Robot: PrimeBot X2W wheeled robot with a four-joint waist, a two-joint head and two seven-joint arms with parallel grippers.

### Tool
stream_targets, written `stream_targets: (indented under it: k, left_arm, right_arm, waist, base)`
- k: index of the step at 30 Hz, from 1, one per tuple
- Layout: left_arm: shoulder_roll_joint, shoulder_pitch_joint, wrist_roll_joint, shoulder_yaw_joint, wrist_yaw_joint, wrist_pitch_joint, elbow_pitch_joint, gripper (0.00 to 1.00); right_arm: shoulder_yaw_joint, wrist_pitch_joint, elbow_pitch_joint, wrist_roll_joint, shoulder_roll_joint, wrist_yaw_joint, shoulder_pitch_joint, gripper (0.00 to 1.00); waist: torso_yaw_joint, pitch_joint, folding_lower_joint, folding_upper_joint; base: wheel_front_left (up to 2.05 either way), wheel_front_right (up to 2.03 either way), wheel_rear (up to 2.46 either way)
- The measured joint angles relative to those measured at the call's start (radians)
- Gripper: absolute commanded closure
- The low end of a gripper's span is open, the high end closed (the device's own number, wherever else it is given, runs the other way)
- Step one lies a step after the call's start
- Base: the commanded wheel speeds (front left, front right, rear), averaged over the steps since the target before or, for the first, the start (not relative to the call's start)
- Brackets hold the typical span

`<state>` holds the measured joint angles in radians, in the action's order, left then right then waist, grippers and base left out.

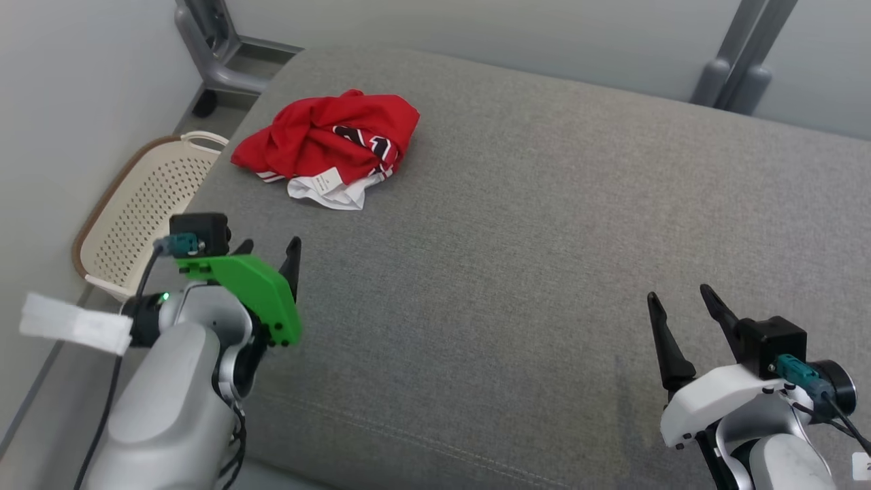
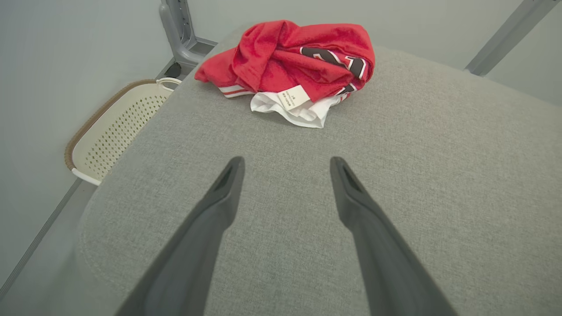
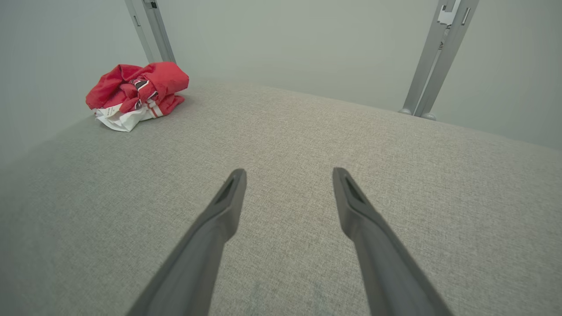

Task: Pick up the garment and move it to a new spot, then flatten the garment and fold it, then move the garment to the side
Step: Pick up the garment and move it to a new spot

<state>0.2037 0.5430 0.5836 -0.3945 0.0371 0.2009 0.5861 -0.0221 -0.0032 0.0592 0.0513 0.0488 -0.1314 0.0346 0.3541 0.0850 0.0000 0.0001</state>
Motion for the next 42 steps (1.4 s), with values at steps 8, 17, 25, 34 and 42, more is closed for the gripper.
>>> stream_targets:
  k: [8, 17, 25, 34, 42]
  left_arm:
    - [0.002, 0.189, 0.033, 0.012, -0.044, 0.069, 0.141, 0.0]
    - [0.024, 0.32, 0.028, 0.008, -0.052, 0.113, 0.229, 0.0]
    - [0.064, 0.393, 0.023, 0.024, -0.035, 0.107, 0.303, 0.0]
    - [0.123, 0.451, 0.02, 0.042, -0.002, 0.097, 0.376, 0.0]
    - [0.128, 0.464, 0.028, 0.047, 0.04, 0.132, 0.452, 0.0]
  right_arm:
    - [0.035, 0.048, -0.085, -0.044, 0.0, 0.0, 0.011, 0.0]
    - [0.044, 0.068, -0.132, -0.063, 0.0, 0.0, 0.011, 0.0]
    - [0.066, 0.074, -0.163, -0.067, 0.006, 0.0, 0.011, 0.0]
    - [0.072, 0.085, -0.203, -0.07, 0.026, 0.0, 0.01, 0.0]
    - [0.069, 0.09, -0.228, -0.072, 0.03, 0.0, 0.009, 0.0]
  waist:
    - [-0.08, 0.088, 0.0001, 0.0]
    - [-0.168, 0.159, 0.0001, 0.0]
    - [-0.246, 0.218, 0.0001, 0.0]
    - [-0.319, 0.283, 0.0001, 0.0]
    - [-0.356, 0.335, 0.0, 0.0]
  base:
    - [0.0, 0.0, 0.0]
    - [0.0, 0.0, 0.0]
    - [0.0, 0.0, 0.0]
    - [0.0, 0.0, 0.0]
    - [0.0, 0.0, 0.0]
